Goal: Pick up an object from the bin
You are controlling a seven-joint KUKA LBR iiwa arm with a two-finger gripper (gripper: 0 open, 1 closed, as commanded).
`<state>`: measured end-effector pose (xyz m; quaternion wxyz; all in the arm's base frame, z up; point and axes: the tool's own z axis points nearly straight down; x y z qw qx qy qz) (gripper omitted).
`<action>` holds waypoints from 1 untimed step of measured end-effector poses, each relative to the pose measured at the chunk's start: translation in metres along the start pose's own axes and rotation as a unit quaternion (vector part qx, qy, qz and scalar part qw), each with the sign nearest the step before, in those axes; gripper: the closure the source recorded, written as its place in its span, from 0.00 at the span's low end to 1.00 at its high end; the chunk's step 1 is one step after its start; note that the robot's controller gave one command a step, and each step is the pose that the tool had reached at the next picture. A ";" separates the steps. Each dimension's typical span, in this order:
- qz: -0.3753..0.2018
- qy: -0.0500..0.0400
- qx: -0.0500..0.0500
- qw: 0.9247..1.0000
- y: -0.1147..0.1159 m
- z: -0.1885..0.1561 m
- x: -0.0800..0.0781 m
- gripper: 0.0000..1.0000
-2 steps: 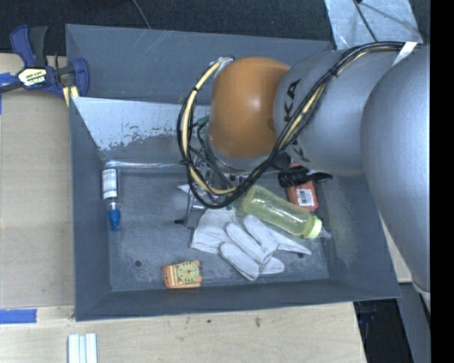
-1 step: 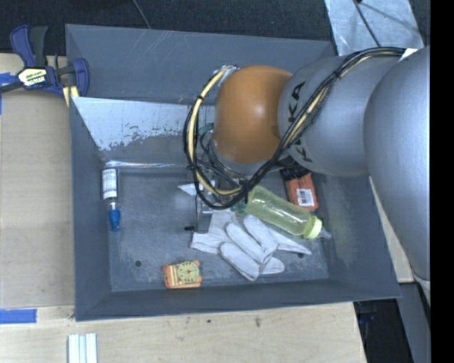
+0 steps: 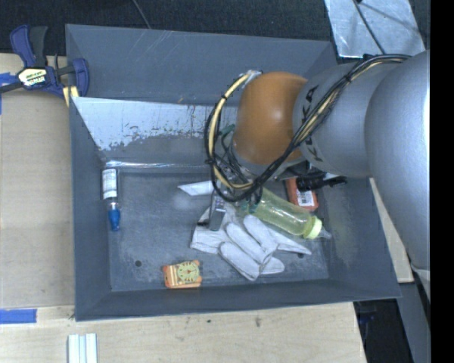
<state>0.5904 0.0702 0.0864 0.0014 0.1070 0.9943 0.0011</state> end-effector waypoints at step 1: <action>0.048 0.000 0.001 0.999 0.006 -0.002 -0.029 1.00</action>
Offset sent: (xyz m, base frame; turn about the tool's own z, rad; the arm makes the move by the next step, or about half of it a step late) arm 0.0000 0.0000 0.0000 0.0000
